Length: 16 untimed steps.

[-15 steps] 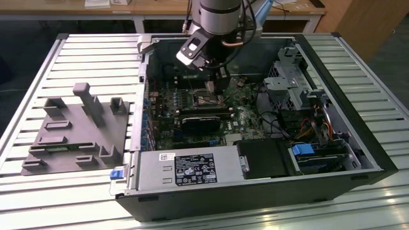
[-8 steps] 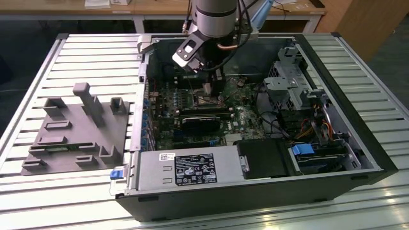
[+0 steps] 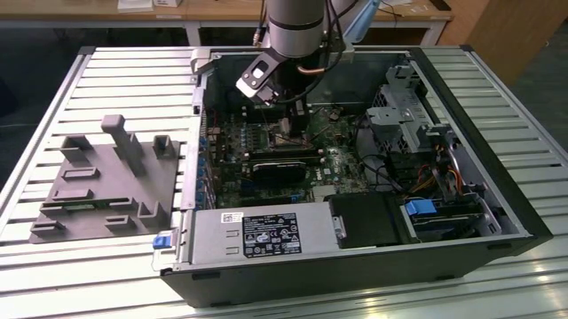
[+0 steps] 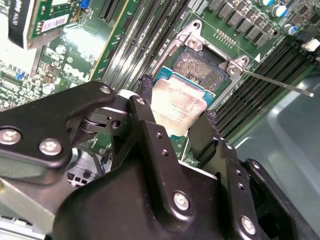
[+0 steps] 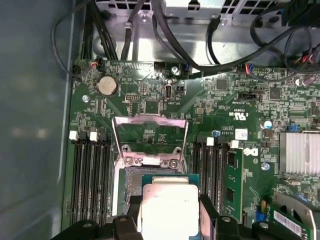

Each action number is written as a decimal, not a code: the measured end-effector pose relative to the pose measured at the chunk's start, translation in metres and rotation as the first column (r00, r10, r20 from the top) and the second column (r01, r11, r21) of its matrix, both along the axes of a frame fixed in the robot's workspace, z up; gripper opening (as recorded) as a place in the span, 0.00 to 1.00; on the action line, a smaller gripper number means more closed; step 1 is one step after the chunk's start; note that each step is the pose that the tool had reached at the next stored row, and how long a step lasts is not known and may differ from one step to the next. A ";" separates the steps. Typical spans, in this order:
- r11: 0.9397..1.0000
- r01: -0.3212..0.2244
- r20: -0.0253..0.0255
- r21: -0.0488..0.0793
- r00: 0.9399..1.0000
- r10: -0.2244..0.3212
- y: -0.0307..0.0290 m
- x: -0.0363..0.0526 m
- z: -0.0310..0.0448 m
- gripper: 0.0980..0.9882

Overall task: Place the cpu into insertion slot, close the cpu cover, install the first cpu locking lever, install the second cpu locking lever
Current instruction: 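Place the cpu into insertion slot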

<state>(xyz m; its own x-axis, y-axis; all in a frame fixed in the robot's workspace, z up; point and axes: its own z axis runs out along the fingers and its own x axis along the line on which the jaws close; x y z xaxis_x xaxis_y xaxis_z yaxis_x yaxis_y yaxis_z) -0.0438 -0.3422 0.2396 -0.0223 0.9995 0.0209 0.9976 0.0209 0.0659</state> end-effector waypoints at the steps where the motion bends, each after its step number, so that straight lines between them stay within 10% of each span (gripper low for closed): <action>1: 1.000 0.000 0.000 0.001 1.000 0.000 0.0000 0.0000 -0.0017 0.49; 16: 1.000 0.000 0.000 0.009 1.000 0.000 0.0049 -0.0017 -0.0145 0.49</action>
